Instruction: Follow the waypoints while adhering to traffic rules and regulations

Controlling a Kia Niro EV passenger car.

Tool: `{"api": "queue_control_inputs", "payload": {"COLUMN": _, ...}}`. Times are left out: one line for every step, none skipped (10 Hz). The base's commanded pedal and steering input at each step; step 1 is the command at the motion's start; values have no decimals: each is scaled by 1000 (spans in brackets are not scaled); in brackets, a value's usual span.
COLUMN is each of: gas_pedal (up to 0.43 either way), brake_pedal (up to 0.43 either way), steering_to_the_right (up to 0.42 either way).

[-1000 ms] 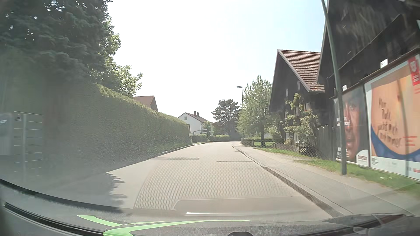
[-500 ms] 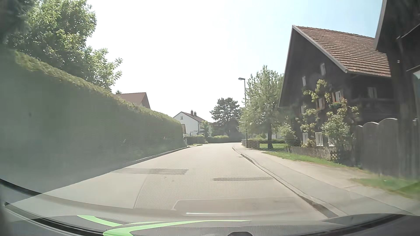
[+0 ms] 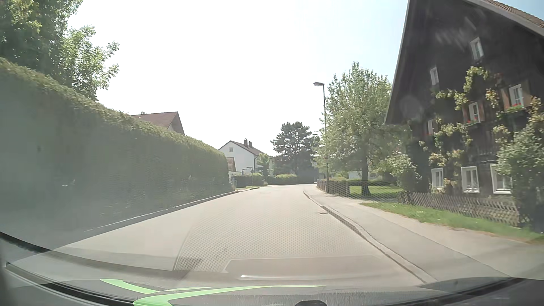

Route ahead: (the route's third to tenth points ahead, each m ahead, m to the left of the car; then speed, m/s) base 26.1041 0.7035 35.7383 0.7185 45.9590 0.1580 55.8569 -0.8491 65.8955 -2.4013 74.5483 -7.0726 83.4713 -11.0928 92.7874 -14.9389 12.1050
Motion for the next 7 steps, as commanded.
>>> {"api": "queue_control_inputs", "payload": {"gas_pedal": 150, "brake_pedal": 0, "steering_to_the_right": -5}}
{"api": "queue_control_inputs", "payload": {"gas_pedal": 150, "brake_pedal": 0, "steering_to_the_right": -5}}
{"api": "queue_control_inputs", "payload": {"gas_pedal": 150, "brake_pedal": 0, "steering_to_the_right": -5}}
{"api": "queue_control_inputs", "payload": {"gas_pedal": 150, "brake_pedal": 0, "steering_to_the_right": -5}}
{"api": "queue_control_inputs", "payload": {"gas_pedal": 150, "brake_pedal": 0, "steering_to_the_right": -5}}
{"api": "queue_control_inputs", "payload": {"gas_pedal": 150, "brake_pedal": 0, "steering_to_the_right": -5}}
{"api": "queue_control_inputs", "payload": {"gas_pedal": 130, "brake_pedal": 0, "steering_to_the_right": -5}}
